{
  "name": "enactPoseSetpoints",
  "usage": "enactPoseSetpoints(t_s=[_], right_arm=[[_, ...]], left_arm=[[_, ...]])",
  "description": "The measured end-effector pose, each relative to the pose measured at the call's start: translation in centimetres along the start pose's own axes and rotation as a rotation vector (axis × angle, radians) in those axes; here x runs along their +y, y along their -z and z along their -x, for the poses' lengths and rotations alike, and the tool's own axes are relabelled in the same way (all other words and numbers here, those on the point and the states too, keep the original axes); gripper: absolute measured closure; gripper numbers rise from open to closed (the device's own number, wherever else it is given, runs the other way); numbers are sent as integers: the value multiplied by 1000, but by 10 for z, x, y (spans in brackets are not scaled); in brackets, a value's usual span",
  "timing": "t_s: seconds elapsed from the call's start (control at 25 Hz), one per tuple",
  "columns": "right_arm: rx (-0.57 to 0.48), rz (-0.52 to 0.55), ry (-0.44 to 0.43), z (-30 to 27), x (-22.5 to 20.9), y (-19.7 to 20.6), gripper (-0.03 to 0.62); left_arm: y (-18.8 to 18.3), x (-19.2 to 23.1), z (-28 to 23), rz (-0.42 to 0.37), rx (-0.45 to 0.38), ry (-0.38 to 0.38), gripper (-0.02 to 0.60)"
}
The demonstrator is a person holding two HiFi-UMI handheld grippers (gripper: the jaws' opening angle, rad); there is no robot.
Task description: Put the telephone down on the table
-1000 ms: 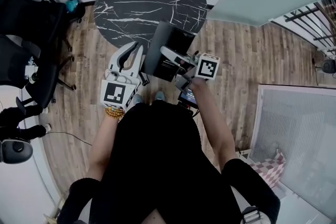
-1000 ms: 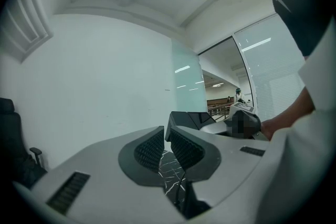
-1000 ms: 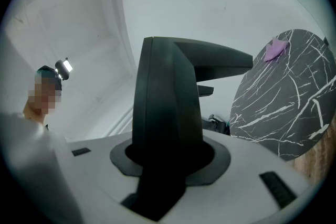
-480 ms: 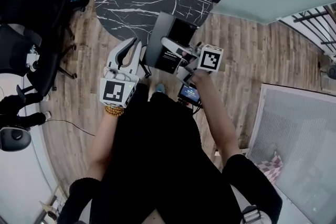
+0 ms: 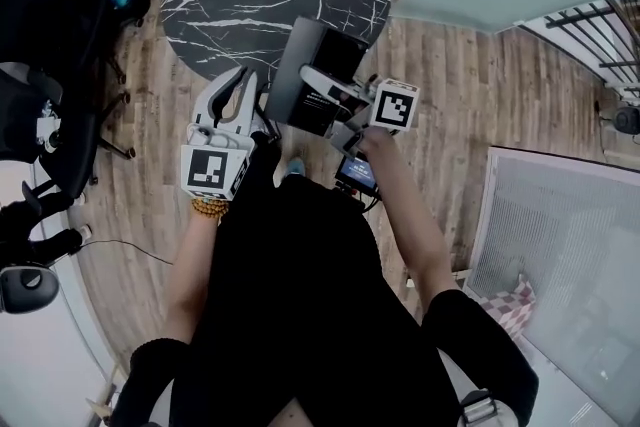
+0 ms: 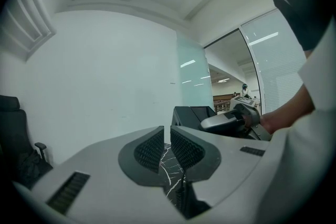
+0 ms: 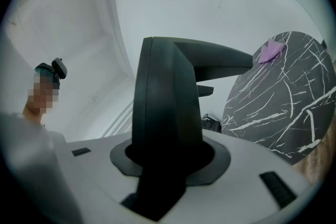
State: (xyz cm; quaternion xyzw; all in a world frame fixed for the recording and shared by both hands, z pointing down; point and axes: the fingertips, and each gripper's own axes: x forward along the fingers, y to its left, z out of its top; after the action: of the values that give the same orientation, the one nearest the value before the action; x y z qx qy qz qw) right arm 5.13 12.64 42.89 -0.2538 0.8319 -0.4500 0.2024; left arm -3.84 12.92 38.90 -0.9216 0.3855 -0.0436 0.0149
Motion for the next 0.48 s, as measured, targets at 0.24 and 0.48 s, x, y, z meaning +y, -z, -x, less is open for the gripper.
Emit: enactPoseSetpoints(t_s=[0.24, 0.48], right_arm=[[-12, 7, 30, -15, -14, -25, 427], [0, 11, 56, -41, -31, -42, 427]], left_arm=[[1, 24, -27, 29, -3, 18, 541], [5, 54, -49, 65, 3, 38, 541]])
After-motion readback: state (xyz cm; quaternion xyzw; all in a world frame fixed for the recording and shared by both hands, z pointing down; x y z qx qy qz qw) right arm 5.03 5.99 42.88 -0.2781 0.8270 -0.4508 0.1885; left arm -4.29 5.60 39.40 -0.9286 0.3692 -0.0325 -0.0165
